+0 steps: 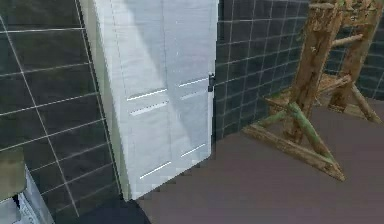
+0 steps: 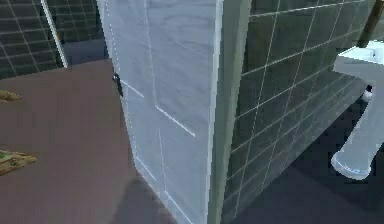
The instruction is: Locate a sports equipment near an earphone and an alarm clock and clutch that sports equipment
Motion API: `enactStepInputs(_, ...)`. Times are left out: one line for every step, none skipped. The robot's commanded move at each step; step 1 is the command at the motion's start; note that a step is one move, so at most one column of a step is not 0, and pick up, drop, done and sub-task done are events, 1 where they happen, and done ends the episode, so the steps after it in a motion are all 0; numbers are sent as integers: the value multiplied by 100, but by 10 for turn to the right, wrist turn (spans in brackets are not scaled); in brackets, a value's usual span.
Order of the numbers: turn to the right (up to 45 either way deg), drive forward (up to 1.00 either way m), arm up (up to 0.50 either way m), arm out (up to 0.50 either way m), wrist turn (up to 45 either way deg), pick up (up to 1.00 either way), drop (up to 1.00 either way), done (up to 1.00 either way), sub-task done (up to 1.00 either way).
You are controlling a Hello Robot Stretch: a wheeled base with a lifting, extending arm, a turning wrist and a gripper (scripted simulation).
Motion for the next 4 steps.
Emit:
enactStepInputs(450, 0, 0, 0, 0, 0, 0, 0, 0)
enactStepInputs(30, 0, 0, 0, 0, 0, 0, 0, 0)
enactStepInputs(0, 100, 0, 0, 0, 0, 0, 0, 0)
enactStepInputs(0, 65, 0, 0, 0, 0, 0, 0, 0)
